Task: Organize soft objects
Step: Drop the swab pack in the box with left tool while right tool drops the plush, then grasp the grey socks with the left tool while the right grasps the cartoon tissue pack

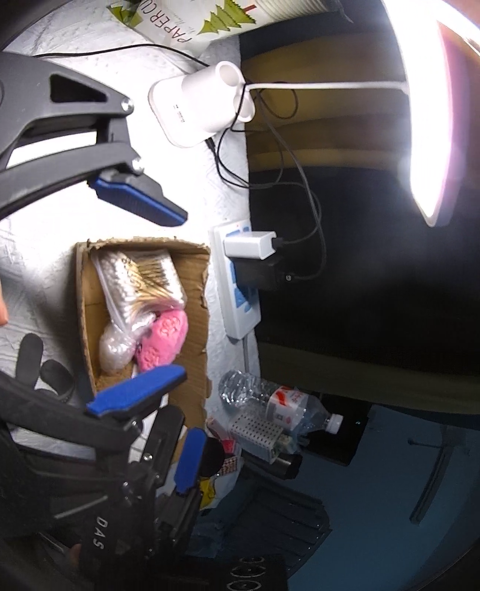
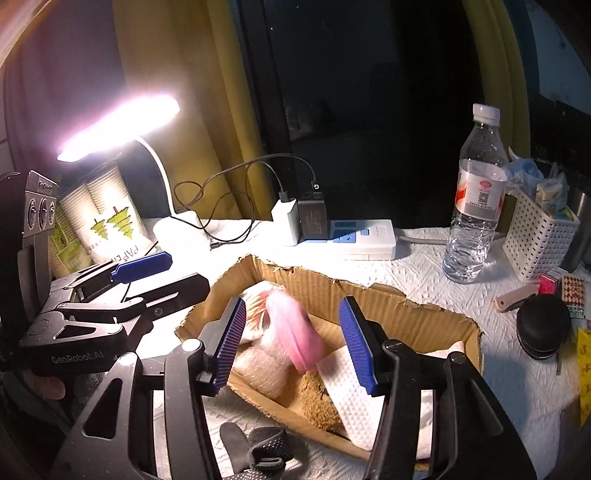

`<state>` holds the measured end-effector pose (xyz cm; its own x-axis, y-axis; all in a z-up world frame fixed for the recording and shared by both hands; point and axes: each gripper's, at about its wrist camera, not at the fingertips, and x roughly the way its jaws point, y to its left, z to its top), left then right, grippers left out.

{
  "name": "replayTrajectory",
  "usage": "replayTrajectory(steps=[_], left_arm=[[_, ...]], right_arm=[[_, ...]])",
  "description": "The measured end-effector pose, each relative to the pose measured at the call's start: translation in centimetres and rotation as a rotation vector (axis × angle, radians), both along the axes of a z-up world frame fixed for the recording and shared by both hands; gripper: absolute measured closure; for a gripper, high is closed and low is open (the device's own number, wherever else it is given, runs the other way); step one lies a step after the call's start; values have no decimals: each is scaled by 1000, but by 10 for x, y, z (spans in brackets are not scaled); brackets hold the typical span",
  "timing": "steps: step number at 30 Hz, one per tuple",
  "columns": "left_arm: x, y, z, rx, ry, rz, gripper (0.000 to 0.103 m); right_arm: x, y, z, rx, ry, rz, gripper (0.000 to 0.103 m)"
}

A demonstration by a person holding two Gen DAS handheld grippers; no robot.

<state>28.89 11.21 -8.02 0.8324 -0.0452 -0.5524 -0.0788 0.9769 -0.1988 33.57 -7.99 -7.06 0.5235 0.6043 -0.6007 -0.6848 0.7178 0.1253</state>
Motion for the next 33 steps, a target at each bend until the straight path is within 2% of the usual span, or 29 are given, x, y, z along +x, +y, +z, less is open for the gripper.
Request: replayTrajectory(steps=[18,33], left_arm=[[-47,-33,22,21,-55,-35,24],[-85,-72,28,50,-68,-88,24]], right_arm=[[-53,-40,19,6,-56,-39,47],[-93,-84,19,31,-69,-91,47]])
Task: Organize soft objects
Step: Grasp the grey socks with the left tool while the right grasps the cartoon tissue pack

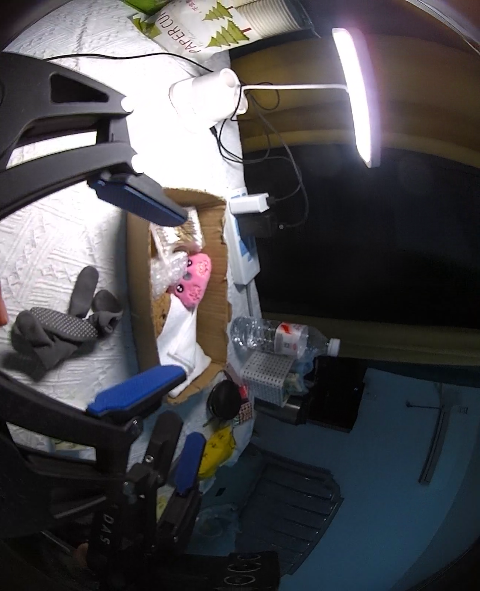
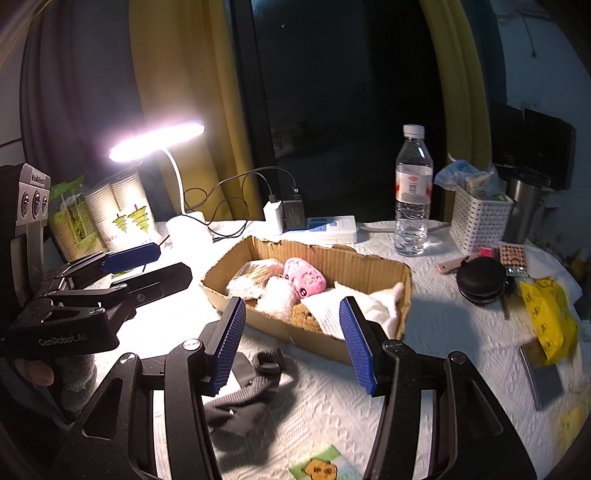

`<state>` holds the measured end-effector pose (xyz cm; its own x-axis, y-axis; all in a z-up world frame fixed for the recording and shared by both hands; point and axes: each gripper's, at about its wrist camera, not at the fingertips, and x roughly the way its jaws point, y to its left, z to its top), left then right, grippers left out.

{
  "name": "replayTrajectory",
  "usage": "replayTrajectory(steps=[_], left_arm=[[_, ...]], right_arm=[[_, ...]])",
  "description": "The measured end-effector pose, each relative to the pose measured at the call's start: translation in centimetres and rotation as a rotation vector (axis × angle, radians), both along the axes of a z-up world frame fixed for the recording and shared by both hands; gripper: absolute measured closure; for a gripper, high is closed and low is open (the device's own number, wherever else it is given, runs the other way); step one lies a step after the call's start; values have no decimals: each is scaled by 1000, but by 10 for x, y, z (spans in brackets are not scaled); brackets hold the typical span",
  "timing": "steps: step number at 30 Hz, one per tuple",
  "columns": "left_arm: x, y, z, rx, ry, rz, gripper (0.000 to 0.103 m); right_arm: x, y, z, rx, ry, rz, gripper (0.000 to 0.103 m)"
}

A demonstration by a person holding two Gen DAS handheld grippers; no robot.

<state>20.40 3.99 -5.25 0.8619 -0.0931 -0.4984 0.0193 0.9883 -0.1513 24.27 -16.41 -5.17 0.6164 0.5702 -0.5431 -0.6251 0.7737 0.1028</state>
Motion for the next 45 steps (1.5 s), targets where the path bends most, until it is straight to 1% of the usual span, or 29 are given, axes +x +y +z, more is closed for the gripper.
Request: replayTrajectory(steps=[5,14,16,20,25,27,28,30,31,38,42,43,45], left_arm=[[-11,-12,-7,6,13,-12,24],[-26,-38,-25,21,51,-47,24],[-28,-42,-30,24,61,-52,24],[-31,-48,-39,28,83,-61,24],[-31,-55,-54,27,118,-71,24],[-30,-57,-60,26,136,-74,24],[-29,-58,-63,26,147,-76,24],[-26,-60,-70,30,169,-79,24],[-25,-62,-74,33,182,-83,24],[-12,-66,-94,58,249,-69,24],[-2,-69,-105,77,294,-53,24],[0,-70,-108,79,307,-46,24],[5,-69,-113,84,330,-37,24]], right_arm=[[-12,-16,-5,5,2,-13,47],[-32,-43,-24,13,31,-41,47],[-35,-48,-28,14,36,-48,44],[-41,-54,-38,-11,41,-66,43],[-43,-62,-56,-43,71,-70,42],[-42,-62,-65,-63,93,-63,39],[-41,-62,-70,-71,102,-59,34],[-40,-62,-80,-86,124,-55,28],[-40,-62,-84,-93,131,-56,27],[-37,-58,-106,-144,174,-18,26],[-34,-54,-119,-157,221,-3,26],[-34,-51,-122,-168,225,8,26],[-37,-48,-123,-193,205,19,26]])
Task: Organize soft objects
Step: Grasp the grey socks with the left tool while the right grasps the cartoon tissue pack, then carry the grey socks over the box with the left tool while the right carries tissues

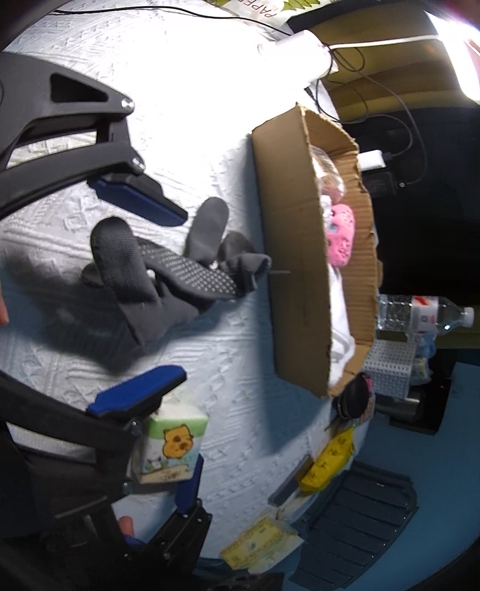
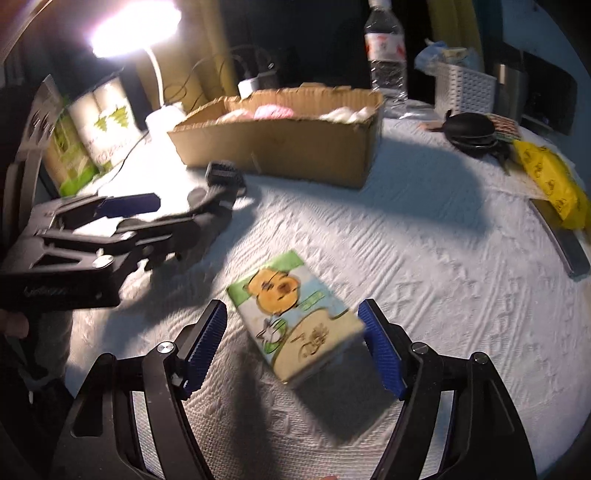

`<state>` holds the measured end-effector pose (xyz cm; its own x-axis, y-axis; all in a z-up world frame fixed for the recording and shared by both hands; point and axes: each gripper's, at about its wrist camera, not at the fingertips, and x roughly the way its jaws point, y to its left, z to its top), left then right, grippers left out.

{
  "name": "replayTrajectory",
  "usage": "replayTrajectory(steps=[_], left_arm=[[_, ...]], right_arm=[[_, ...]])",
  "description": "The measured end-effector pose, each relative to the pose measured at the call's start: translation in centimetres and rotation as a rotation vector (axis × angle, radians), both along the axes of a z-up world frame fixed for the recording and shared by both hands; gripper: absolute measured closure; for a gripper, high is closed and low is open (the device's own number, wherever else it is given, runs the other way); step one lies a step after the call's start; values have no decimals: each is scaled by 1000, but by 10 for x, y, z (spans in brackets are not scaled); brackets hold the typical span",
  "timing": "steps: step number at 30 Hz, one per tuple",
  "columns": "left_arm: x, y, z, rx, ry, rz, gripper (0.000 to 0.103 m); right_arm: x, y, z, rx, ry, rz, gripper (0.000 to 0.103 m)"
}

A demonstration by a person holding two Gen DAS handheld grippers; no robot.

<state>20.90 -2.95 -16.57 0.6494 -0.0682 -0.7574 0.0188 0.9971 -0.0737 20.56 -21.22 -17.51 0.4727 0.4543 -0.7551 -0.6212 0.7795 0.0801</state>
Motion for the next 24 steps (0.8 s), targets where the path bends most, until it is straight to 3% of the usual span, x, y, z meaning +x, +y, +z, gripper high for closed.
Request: replayTrajectory(steps=[6,8,9,10,14,19,24], left_arm=[[10,-1,-11,44,39,10,24],[12,-2,-15,58,47,2,26],[13,-3,-16,58,45,-3,28],[13,-4,-18,58,49,-10,42],[13,-7,-18,56,47,-39,61],[10,-9,-11,40,20,-56,70],[-5,-7,14,32,-97,-89,72]], right_arm=[[6,-7,0,38,16,7,27],[6,-8,1,35,8,0,33],[7,-10,1,37,7,-7,36],[8,-12,1,46,10,-13,37],[12,-21,5,63,6,-42,42],[14,-26,14,77,-13,-56,45],[13,-22,25,85,-33,-56,49]])
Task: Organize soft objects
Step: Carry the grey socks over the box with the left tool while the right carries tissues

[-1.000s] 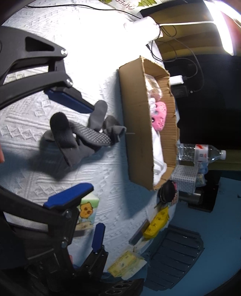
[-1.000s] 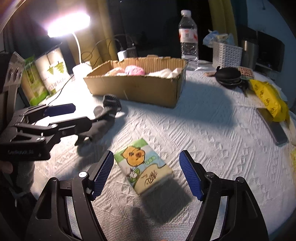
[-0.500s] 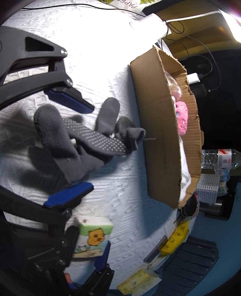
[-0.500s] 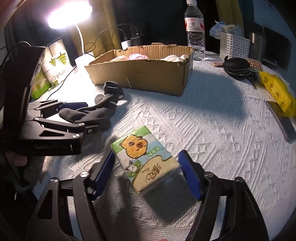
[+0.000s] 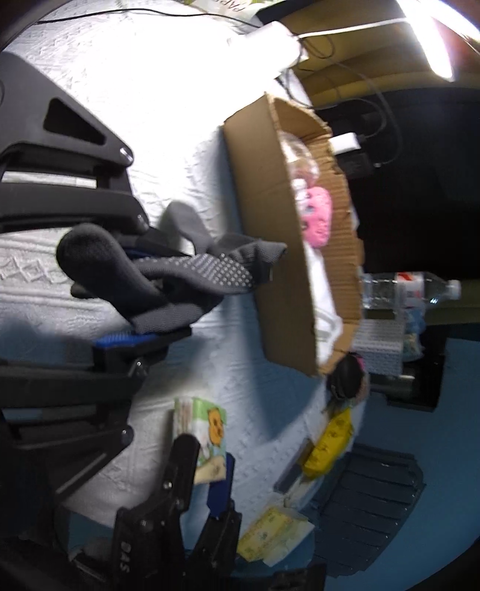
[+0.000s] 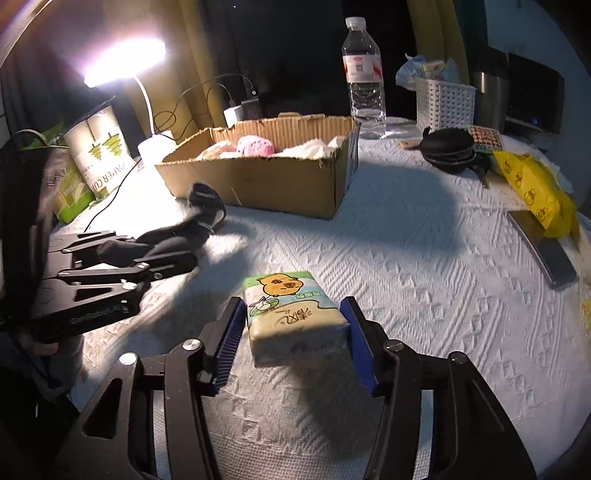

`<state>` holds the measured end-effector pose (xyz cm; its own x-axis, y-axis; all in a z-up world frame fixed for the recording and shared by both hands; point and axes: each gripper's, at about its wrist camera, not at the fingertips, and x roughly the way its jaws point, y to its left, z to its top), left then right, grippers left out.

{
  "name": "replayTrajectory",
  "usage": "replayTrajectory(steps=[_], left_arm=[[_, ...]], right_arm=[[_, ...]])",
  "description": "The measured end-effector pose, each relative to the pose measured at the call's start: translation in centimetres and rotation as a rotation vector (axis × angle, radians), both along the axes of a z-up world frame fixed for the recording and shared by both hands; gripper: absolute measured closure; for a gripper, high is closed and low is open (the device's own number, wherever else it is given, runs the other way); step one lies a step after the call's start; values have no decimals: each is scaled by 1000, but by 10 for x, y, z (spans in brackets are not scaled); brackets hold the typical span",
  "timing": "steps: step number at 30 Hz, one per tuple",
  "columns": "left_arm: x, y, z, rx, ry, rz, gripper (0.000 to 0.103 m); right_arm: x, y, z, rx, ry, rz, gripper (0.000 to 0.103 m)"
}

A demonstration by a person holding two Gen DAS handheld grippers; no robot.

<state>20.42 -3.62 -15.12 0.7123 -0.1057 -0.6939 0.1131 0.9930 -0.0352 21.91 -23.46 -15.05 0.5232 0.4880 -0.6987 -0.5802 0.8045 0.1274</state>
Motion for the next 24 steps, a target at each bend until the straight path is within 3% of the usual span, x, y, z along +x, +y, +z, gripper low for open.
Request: replayTrajectory(steps=[11,15,24], left_arm=[[-10,23,39,-43,-90,11,72],[-10,37,53,-138,-94,1,72],[-8,49,95,-132,-197,-24,72]], right_arm=[[-1,15,33,5,-67,14,53],[3,17,45,-4,-90,9,53],[14,26,76,1,-145,2,53]])
